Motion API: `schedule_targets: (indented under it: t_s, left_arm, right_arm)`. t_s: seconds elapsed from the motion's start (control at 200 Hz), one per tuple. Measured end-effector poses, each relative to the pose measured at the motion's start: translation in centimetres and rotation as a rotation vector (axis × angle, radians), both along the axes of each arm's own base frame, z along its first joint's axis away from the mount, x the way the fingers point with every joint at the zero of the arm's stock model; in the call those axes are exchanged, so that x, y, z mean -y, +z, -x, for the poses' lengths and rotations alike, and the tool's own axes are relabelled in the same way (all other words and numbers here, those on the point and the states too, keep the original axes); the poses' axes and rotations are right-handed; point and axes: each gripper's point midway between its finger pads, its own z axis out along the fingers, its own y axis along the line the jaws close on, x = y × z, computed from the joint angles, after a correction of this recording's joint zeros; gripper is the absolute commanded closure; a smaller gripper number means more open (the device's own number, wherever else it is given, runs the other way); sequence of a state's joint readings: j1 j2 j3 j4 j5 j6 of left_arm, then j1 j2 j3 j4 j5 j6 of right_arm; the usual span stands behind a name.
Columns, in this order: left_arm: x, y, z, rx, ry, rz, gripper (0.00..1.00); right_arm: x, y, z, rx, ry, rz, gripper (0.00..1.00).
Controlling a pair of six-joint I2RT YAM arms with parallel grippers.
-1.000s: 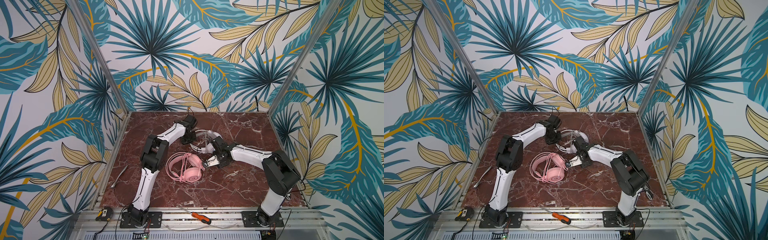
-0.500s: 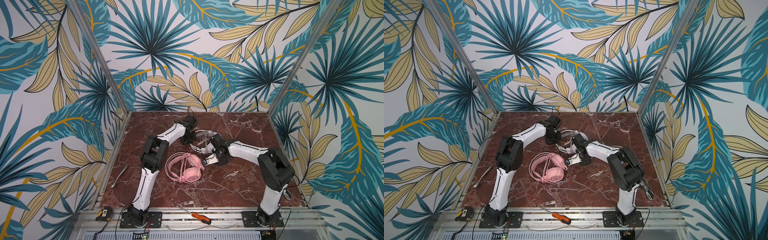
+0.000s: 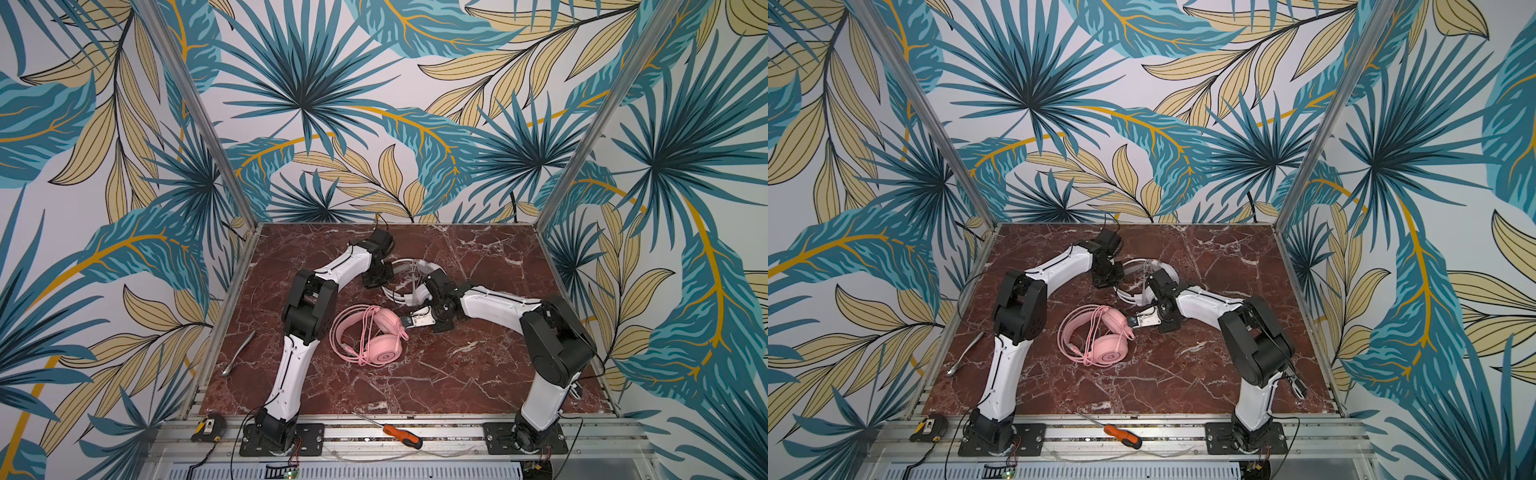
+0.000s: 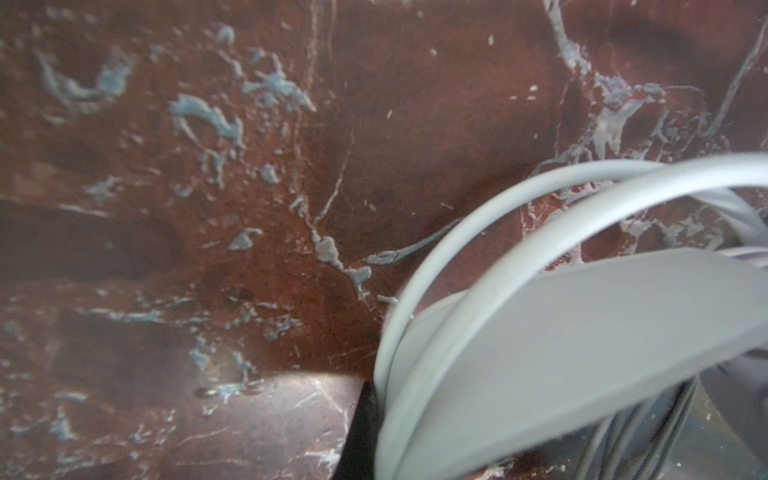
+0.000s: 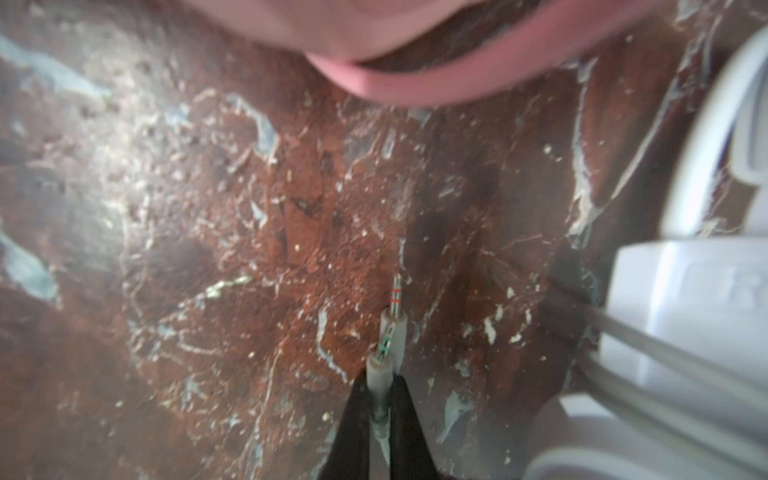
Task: Wrap the headphones
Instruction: 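Grasp the grey cable near its two audio plugs with the right gripper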
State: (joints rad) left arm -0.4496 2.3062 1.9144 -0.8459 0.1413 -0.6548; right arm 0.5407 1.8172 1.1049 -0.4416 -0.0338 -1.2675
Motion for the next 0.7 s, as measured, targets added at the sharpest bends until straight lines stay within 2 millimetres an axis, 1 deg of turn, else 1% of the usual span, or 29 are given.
schedule_targets:
  t_s: [0.19,0.275,0.461,0.536,0.701]
  left_arm:
    - [0.1,0.0,0.1,-0.005,-0.001,0.007,1.0]
    - [0.2,0.0,0.1,-0.01,0.003,0.016,1.0]
    - [0.7,0.8,-0.1,-0.009,0.002,0.049,1.0]
    - [0.9,1.0,-0.2,-0.005,0.0,0.059,1.0]
    - [1.1,1.1,-0.1,-0.009,0.0,0.065,1.0]
  right_arm:
    - [-0.6,0.5,0.6,-0.027,-0.036,-0.091,1.0]
    - [-1.2,1.6,0.7,-0.037,-0.058,-0.157,1.0]
    - [-2.4,5.1,0.3,-0.02,-0.117,-0.346,1.0]
    - [-2.6,5.7,0.4,-0.026,-0.143,-0.403,1.0]
    - [-3.6,6.2,0.5,-0.053,-0.185,-0.502,1.0]
